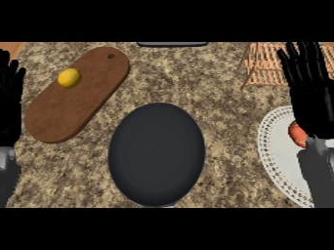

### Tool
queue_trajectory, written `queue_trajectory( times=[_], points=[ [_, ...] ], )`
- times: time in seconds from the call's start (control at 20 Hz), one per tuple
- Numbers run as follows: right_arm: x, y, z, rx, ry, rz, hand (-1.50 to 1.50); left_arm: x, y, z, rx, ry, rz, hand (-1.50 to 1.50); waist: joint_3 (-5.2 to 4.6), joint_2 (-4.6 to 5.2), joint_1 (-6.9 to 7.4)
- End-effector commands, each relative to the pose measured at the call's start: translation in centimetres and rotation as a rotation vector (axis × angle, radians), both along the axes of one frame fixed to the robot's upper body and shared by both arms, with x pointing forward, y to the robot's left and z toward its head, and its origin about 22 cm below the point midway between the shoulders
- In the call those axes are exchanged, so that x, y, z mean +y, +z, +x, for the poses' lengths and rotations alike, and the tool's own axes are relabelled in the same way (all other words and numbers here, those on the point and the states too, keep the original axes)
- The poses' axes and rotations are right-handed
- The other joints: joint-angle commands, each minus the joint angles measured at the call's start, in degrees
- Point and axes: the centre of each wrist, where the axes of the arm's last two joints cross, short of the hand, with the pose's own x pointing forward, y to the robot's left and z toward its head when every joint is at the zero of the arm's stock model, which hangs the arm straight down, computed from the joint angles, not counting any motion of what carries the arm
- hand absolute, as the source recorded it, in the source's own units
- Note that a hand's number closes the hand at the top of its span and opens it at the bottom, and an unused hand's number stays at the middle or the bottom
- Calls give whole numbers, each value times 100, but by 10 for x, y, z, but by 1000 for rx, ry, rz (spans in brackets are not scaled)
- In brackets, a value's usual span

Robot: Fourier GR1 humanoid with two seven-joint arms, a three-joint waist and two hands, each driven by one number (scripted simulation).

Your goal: Pick the squash from the placemat and place it in the tiered shelf

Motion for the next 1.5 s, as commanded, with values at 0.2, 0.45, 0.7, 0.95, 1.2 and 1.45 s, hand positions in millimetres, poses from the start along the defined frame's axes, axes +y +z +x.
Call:
queue_trajectory(
  times=[0.2,0.45,0.7,0.95,1.2,1.45],
  points=[
    [-90,-19,5,192,167,-223,150,-4,-21,-10,74,-74,34,0,-152,77,-9],
    [-153,-36,12,320,-57,-37,-150,-24,-46,-24,137,-137,-18,0,-148,82,65],
    [-206,5,-1,213,140,-176,-150,-16,-53,-30,147,-126,-34,0,-154,38,-21],
    [-217,59,-7,292,262,-608,-150,-17,-53,-25,150,-131,-17,0,-160,46,-39],
    [-178,86,-1,273,292,-957,-150,-21,-57,-32,155,-143,-28,0,-162,11,-22],
    [-146,117,-4,245,171,-1298,-150,-20,-55,-29,149,-136,-13,0,-167,10,-63]
  ],
)
